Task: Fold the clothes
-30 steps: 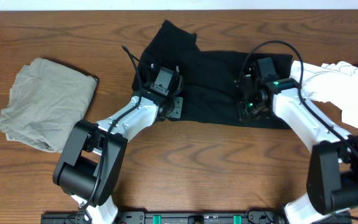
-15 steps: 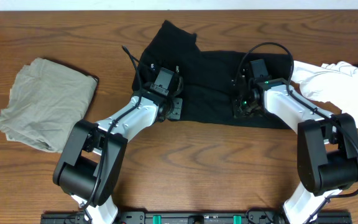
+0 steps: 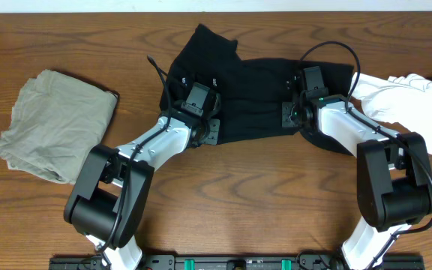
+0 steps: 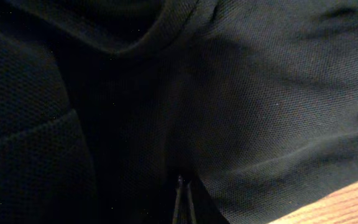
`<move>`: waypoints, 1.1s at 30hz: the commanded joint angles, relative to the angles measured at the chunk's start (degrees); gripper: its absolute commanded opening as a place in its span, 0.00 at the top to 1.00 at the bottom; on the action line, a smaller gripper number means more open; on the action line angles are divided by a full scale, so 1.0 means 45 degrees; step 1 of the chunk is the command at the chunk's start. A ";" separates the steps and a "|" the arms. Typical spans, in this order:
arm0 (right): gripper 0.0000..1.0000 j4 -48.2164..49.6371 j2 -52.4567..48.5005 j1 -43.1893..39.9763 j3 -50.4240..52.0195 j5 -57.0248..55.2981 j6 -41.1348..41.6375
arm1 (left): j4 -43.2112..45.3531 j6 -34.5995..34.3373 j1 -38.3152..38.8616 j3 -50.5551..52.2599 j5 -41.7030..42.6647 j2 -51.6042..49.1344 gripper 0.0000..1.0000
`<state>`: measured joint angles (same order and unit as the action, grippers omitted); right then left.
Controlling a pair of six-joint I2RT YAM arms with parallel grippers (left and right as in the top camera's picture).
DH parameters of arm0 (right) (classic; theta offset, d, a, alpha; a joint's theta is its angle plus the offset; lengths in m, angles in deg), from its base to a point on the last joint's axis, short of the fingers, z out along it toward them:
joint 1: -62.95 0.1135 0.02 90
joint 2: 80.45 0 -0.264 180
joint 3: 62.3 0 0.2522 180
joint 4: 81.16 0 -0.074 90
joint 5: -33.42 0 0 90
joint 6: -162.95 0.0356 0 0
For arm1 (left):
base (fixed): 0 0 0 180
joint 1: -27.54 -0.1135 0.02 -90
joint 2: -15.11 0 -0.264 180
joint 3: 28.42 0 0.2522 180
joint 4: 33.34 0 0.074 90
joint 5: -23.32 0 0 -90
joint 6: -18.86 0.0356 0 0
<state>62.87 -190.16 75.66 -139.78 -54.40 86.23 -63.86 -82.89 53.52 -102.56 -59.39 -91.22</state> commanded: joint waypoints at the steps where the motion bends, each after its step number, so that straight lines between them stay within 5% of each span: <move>1: 0.78 -0.1025 -0.0170 -0.0107 -0.0010 -0.0306 0.0228 | -0.0005 0.0034 -0.0044 0.0243 -0.0287 -0.0189 0.94; 10: 0.84 -0.5051 -0.0170 -0.0151 -0.0005 -0.1817 -0.0141 | -0.0277 0.0034 -0.0311 0.0243 -0.1496 -0.0189 0.94; 33: 0.82 -0.4760 0.1899 -0.0146 -0.0010 -0.0291 -0.0393 | -0.0777 0.0029 -0.1195 0.0758 -0.1059 -0.0189 0.94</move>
<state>40.94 -185.07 75.53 -140.00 -56.67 85.55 -65.83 -82.89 47.97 -101.77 -62.65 -90.98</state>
